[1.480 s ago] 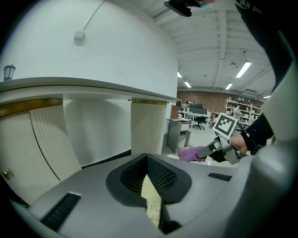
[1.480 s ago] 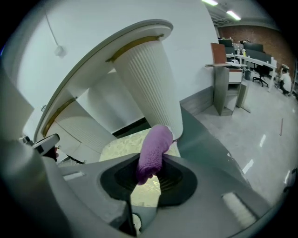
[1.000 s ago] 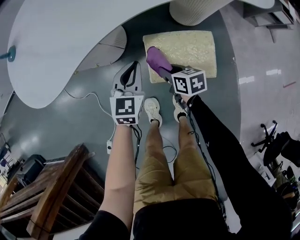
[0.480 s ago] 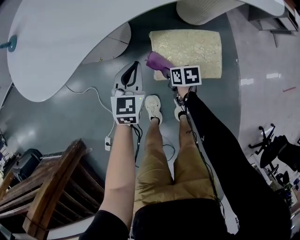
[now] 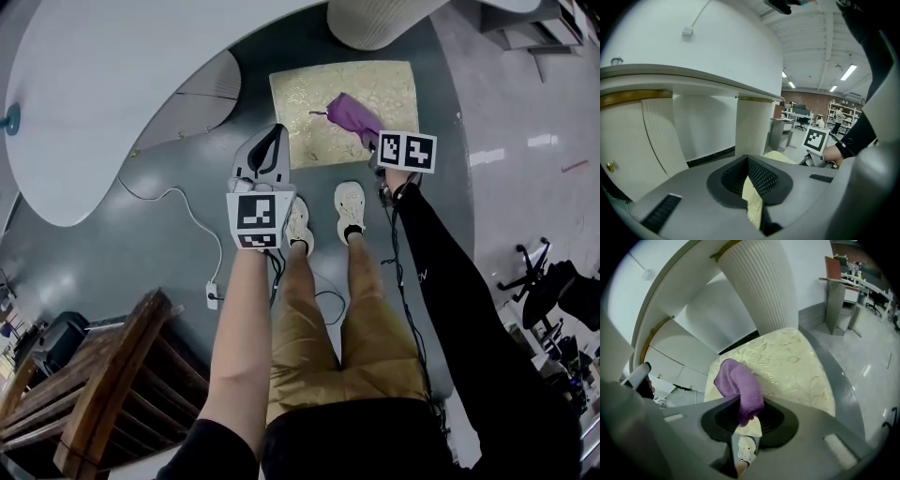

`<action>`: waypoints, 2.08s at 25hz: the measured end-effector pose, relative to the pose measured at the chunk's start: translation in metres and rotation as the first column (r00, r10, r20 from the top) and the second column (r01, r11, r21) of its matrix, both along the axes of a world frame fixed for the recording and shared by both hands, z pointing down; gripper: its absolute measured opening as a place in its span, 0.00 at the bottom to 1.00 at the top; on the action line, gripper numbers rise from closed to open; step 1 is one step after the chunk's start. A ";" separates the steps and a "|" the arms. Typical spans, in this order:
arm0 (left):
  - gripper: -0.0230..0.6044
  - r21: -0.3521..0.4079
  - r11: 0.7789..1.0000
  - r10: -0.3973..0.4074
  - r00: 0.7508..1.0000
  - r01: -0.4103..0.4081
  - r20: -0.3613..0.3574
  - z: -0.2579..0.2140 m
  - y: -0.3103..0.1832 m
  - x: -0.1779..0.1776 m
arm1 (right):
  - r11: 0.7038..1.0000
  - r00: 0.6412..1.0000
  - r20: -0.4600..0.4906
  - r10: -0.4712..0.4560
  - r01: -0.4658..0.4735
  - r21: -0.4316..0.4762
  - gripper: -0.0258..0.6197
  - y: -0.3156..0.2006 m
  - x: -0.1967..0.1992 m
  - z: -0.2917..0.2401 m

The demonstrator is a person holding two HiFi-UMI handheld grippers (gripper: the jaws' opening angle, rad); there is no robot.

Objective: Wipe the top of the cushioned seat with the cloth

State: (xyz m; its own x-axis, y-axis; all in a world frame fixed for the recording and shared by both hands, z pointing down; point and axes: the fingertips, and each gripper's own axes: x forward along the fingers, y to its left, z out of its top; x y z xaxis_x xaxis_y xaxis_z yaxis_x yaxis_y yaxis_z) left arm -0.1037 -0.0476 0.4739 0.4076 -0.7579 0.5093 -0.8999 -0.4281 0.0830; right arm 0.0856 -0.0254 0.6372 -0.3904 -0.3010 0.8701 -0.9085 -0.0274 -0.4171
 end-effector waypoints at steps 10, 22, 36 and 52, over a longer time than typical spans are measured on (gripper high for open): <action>0.04 0.010 0.999 0.037 0.999 -0.037 0.005 -0.005 -0.012 0.064 | 0.996 0.994 -0.063 0.092 -0.091 0.021 0.16 -0.003 0.116 0.004; 0.04 0.003 1.000 0.028 0.999 -0.028 0.017 -0.001 -0.005 0.092 | 0.966 0.944 -0.202 0.260 -0.252 0.061 0.16 -0.001 0.223 0.003; 0.04 0.023 0.999 0.042 0.999 -0.042 0.014 -0.014 0.021 0.040 | 0.963 0.965 -0.145 0.217 -0.187 0.196 0.16 0.012 0.157 -0.037; 0.04 0.033 0.999 0.003 1.000 -0.003 0.007 -0.017 0.058 -0.058 | 0.926 0.902 0.256 -0.348 0.289 0.241 0.16 0.065 -0.181 -0.066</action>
State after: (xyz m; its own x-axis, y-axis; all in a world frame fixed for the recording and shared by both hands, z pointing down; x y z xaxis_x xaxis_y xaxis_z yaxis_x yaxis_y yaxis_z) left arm -0.1617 0.0108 0.4570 0.4061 -0.7733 0.4870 -0.8993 -0.4329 0.0624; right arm -0.0952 0.0391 0.5716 -0.7181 -0.2673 0.6425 -0.6936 0.3506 -0.6293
